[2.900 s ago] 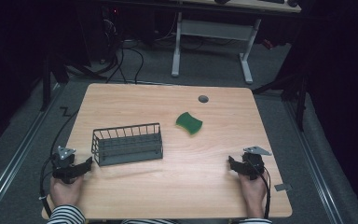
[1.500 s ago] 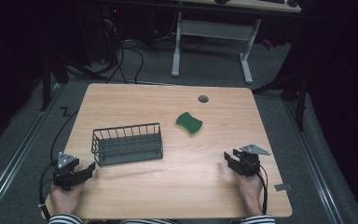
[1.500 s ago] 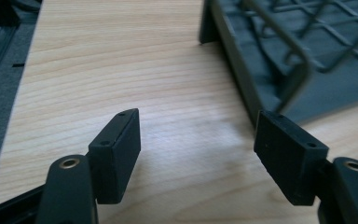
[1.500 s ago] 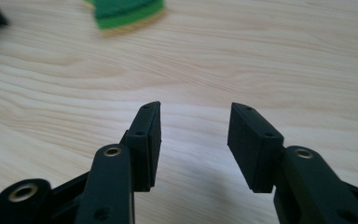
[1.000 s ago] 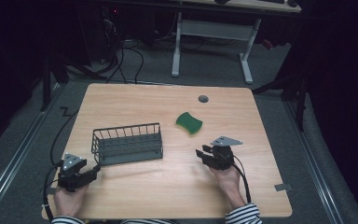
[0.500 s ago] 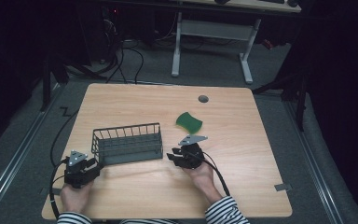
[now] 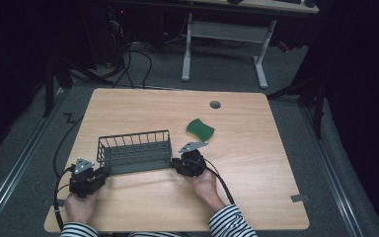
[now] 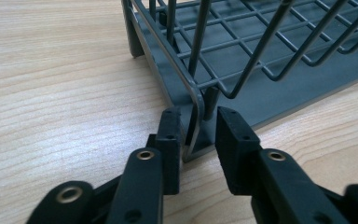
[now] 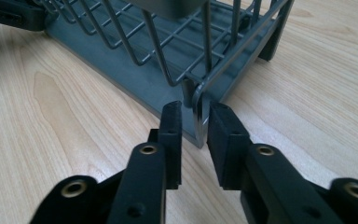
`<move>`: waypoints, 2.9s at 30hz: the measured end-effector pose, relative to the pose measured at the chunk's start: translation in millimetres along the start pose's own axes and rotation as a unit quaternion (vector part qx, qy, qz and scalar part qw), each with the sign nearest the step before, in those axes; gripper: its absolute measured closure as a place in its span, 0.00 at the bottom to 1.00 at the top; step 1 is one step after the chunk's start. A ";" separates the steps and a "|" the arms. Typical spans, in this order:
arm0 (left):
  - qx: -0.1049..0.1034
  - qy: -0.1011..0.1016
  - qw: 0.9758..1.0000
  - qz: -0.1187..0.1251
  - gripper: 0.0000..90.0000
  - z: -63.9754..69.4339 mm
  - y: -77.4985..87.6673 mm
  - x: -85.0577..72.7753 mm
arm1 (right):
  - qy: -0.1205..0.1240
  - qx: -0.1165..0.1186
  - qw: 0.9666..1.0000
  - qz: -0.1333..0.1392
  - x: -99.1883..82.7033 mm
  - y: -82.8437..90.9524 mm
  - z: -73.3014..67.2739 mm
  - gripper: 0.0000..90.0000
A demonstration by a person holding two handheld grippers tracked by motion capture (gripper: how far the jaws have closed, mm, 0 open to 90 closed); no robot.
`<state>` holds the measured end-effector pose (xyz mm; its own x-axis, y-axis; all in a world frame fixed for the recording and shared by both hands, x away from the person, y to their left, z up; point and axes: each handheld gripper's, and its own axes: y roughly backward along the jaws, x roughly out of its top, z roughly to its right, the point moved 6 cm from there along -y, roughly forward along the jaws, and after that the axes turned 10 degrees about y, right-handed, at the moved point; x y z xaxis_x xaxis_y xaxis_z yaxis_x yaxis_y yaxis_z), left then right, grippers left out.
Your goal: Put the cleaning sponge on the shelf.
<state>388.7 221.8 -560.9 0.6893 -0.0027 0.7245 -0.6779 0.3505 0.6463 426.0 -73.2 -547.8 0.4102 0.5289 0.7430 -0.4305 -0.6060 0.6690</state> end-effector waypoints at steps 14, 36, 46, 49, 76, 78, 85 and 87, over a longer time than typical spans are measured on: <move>-0.017 -0.021 1.000 -0.007 0.95 13.7 -4.8 4.8 | 0.004 -0.017 1.000 -0.011 -9.8 11.6 6.9 0.95; -0.053 -0.076 0.995 -0.035 0.95 76.3 -33.3 13.3 | -0.032 -0.048 0.998 -0.007 -53.8 62.3 36.9 0.95; -0.062 -0.064 0.995 -0.034 0.83 80.8 -36.8 13.7 | -0.051 -0.049 0.998 -0.004 -59.0 68.3 42.0 0.84; -0.061 -0.059 0.996 -0.033 0.72 78.6 -34.1 13.3 | -0.052 -0.055 0.997 -0.005 -59.8 70.2 42.7 0.74; 0.026 -0.031 0.999 -0.028 0.35 6.7 -36.5 12.2 | -0.102 -0.133 0.986 -0.006 -35.4 93.2 146.5 0.32; 0.027 -0.034 0.999 -0.024 0.34 6.3 -37.0 11.7 | -0.102 -0.132 0.986 -0.011 -32.5 89.6 151.3 0.31; 0.029 -0.041 0.999 -0.009 0.31 5.7 -38.5 9.9 | -0.087 -0.114 0.988 -0.060 -6.0 57.9 174.7 0.25; 0.029 -0.041 0.999 -0.010 0.31 5.7 -38.4 9.8 | -0.082 -0.105 0.989 -0.066 1.4 49.4 178.6 0.25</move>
<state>420.1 203.0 -577.2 0.6807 -0.0866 0.7274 -0.6797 0.2956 0.6713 549.0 -208.5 -517.5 0.5909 0.4818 0.6470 -0.5147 -0.3925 0.7623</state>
